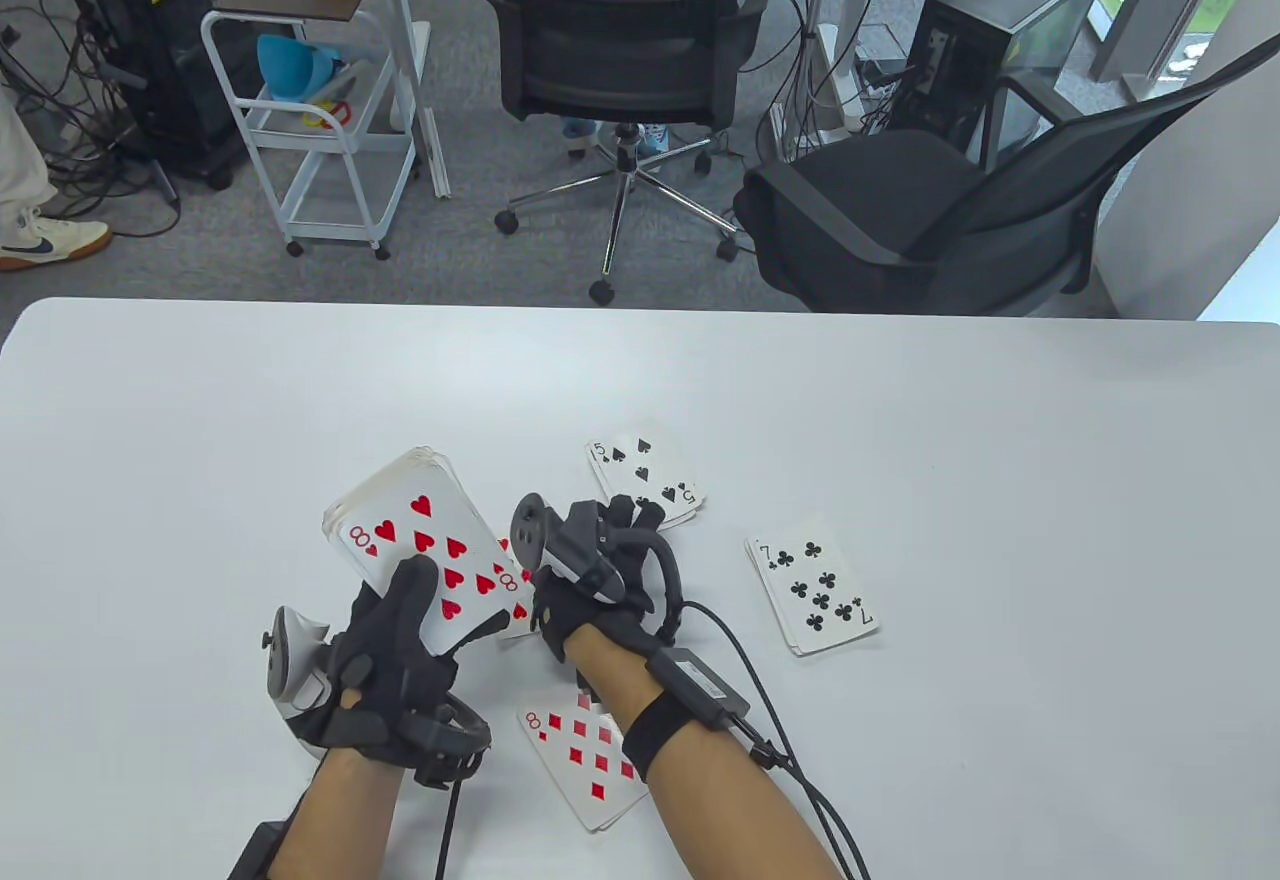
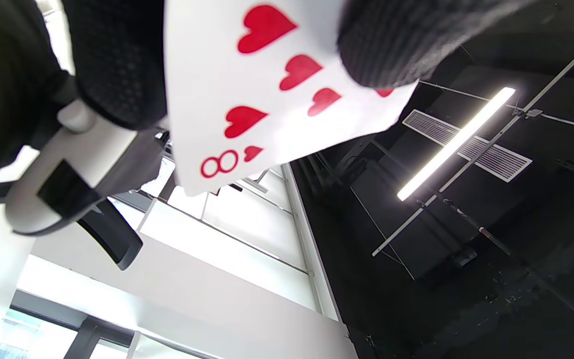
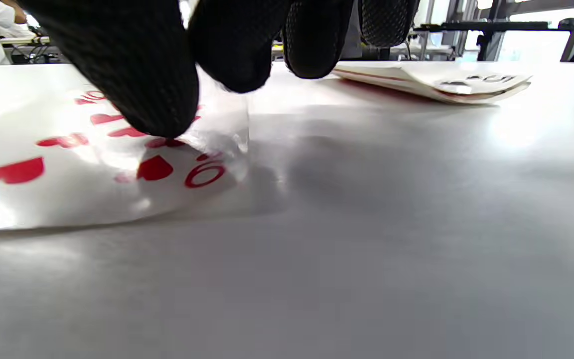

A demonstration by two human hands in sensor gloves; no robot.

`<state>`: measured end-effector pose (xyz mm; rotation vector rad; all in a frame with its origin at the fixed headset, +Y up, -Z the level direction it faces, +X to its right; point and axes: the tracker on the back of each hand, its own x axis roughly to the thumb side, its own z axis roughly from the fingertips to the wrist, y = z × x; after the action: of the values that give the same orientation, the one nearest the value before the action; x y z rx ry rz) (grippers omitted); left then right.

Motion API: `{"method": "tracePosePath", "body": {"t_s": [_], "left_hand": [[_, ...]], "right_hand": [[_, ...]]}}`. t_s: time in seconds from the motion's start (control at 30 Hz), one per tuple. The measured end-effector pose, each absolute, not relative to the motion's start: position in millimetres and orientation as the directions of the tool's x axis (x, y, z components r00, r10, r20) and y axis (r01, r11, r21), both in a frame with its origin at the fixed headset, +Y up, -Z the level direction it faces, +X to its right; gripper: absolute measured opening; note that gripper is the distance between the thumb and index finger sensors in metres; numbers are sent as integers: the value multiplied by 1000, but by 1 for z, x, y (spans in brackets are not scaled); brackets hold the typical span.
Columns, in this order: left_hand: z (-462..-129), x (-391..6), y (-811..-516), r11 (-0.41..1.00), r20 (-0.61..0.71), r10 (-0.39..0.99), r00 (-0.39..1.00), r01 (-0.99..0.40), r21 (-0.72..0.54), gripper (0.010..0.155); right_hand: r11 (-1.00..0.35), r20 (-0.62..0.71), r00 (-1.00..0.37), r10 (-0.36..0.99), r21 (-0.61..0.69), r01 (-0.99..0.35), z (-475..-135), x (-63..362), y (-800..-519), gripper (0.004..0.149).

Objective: Playing card suit sorting

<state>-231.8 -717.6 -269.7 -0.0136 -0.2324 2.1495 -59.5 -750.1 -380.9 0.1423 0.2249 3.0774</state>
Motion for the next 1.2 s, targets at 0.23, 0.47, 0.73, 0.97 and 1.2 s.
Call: {"method": "tracePosePath", "body": {"t_s": [0.23,0.47,0.73,0.97,1.2], "left_hand": [[-269,-223,-721,-516,59,844,-533,-837,-181,59],[-269,-207,-730,-453,2,886,-464,-865,-215,59],[-267,-195,-747,-352,-84,936,-342,-912,-209,59],[-267,-188,-755,-281,-117,959,-259,-928,-246,59],[-266,-183,-756,-231,-79,973,-219,-942,-243,58]], "right_hand": [[-928,135,-918,372,60,-367,-353,9,-715,42],[-723,267,-701,662,-21,-691,-312,69,-700,42],[-608,365,-584,725,-61,-792,-285,71,-711,48],[-644,402,-593,698,-12,-765,-276,58,-715,58],[-709,431,-636,640,12,-706,-271,49,-718,65]]}}
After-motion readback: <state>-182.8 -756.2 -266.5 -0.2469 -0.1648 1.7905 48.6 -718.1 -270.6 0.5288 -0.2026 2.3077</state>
